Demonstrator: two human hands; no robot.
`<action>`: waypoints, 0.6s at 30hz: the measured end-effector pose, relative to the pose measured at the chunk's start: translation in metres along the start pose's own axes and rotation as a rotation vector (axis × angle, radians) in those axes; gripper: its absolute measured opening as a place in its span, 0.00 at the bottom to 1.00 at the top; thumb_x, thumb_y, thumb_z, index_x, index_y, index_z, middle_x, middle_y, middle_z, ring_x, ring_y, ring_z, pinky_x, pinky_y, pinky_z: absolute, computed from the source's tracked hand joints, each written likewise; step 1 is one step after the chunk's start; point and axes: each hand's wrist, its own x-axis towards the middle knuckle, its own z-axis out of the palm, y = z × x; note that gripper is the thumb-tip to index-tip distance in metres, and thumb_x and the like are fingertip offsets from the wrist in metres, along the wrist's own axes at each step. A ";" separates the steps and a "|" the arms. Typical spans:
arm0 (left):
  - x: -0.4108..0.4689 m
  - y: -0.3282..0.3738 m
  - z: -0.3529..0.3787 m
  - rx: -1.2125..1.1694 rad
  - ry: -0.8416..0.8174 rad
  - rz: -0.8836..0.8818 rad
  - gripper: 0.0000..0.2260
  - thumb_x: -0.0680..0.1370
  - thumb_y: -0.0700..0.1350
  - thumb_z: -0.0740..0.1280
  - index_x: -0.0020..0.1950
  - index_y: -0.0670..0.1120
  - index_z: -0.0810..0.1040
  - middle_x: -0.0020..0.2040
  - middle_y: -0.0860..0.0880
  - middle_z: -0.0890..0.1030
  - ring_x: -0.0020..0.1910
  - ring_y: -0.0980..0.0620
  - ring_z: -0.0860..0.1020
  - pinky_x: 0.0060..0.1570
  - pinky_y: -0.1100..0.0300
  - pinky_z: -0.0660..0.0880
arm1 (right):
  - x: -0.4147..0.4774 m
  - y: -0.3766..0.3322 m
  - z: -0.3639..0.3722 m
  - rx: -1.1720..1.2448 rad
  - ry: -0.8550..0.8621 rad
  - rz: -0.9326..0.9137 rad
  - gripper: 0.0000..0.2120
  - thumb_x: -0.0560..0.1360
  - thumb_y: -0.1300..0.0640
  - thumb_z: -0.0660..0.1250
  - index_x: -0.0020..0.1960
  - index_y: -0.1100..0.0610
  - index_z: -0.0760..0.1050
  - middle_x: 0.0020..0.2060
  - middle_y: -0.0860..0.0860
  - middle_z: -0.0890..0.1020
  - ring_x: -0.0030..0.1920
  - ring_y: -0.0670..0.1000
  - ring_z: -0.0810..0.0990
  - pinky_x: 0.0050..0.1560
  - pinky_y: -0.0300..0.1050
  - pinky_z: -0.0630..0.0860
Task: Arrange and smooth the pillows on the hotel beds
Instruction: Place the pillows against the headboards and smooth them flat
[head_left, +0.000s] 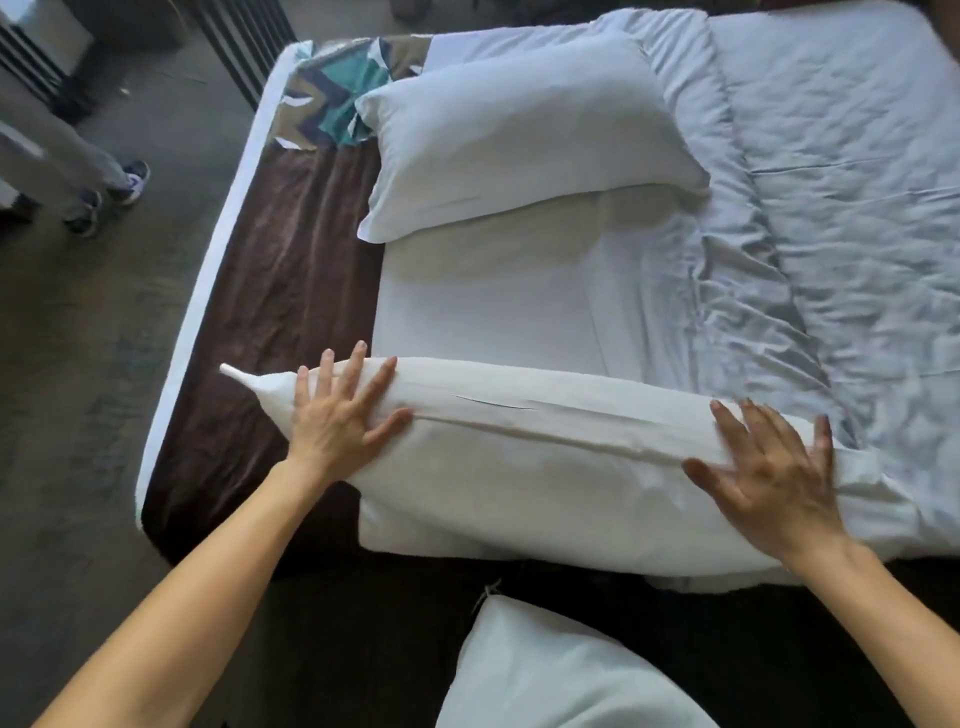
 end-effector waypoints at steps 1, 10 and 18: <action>0.001 -0.003 0.003 -0.063 -0.012 0.032 0.35 0.74 0.77 0.43 0.80 0.67 0.49 0.83 0.48 0.54 0.80 0.34 0.54 0.74 0.33 0.49 | -0.005 0.004 0.001 0.016 0.002 0.020 0.43 0.74 0.23 0.45 0.76 0.51 0.67 0.74 0.58 0.71 0.74 0.61 0.68 0.75 0.69 0.41; 0.038 0.028 0.020 -0.071 -0.062 0.039 0.29 0.80 0.68 0.44 0.77 0.64 0.65 0.79 0.43 0.66 0.76 0.30 0.62 0.70 0.28 0.54 | 0.001 -0.011 0.035 0.037 0.054 0.220 0.32 0.76 0.33 0.53 0.69 0.50 0.78 0.58 0.56 0.84 0.57 0.63 0.81 0.63 0.65 0.67; 0.049 0.054 -0.036 -0.085 0.184 0.095 0.24 0.84 0.58 0.49 0.76 0.54 0.72 0.76 0.43 0.72 0.73 0.31 0.68 0.69 0.25 0.55 | 0.017 0.020 0.010 -0.026 0.406 0.120 0.24 0.81 0.39 0.56 0.64 0.52 0.80 0.54 0.56 0.85 0.52 0.60 0.83 0.70 0.73 0.58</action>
